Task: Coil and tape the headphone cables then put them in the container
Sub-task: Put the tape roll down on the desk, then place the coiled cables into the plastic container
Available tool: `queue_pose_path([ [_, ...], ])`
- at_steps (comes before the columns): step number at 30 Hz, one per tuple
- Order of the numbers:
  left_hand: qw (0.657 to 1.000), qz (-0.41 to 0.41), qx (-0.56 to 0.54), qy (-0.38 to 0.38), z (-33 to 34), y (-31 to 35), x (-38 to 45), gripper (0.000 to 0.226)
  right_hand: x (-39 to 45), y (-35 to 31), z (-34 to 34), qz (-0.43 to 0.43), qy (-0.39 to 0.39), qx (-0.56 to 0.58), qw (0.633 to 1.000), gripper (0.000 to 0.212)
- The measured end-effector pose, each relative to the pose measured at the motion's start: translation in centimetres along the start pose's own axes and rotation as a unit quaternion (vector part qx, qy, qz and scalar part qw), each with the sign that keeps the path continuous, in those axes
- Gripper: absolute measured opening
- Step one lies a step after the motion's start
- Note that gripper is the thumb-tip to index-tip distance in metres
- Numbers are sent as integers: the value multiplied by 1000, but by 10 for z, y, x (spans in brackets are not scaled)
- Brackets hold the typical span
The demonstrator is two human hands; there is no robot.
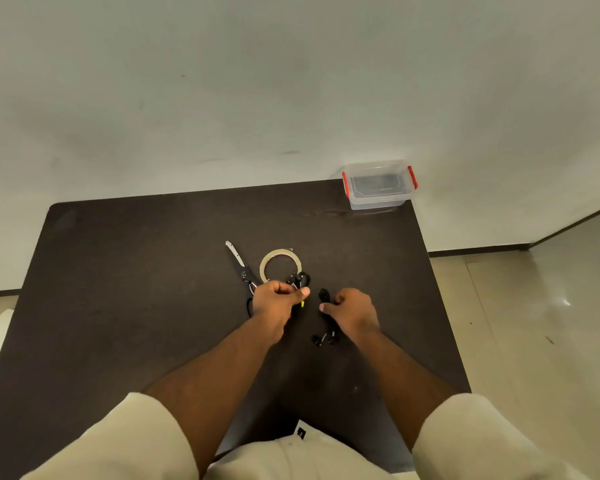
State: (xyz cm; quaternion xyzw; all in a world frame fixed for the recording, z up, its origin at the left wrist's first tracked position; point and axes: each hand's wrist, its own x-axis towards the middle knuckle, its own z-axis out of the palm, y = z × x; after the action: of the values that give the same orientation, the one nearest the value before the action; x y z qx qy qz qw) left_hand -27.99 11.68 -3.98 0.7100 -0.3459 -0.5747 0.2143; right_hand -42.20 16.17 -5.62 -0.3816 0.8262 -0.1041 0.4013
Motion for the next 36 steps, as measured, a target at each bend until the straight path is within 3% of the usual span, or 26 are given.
queue_pose_path([
  [5,998,-40,43,-1,14,-21,5,22,2,5,6,-12,11,-41,999,12],
  [13,981,-21,190,-23,40,-31,8,25,5,26,0,2,30,-1,1000,20],
  [17,912,48,402,-62,29,-7,7,47,14,27,-10,5,37,37,999,23],
  [21,788,158,590,-75,33,53,6,62,43,15,-45,-23,70,44,996,20],
  [22,780,191,592,-67,39,73,8,62,53,8,-57,-33,80,43,995,19],
  [23,788,208,576,-64,47,94,13,57,64,1,-70,-46,91,44,994,18],
  [27,918,182,347,-62,88,159,56,32,103,-29,-126,-113,160,35,980,16],
  [29,955,165,244,-44,108,177,76,18,124,-39,-153,-140,207,38,968,20],
  [33,981,115,146,-52,137,196,114,19,176,-40,-188,-116,251,8,961,40],
  [36,983,86,145,-67,146,191,139,27,199,-36,-188,-70,180,20,981,62],
])
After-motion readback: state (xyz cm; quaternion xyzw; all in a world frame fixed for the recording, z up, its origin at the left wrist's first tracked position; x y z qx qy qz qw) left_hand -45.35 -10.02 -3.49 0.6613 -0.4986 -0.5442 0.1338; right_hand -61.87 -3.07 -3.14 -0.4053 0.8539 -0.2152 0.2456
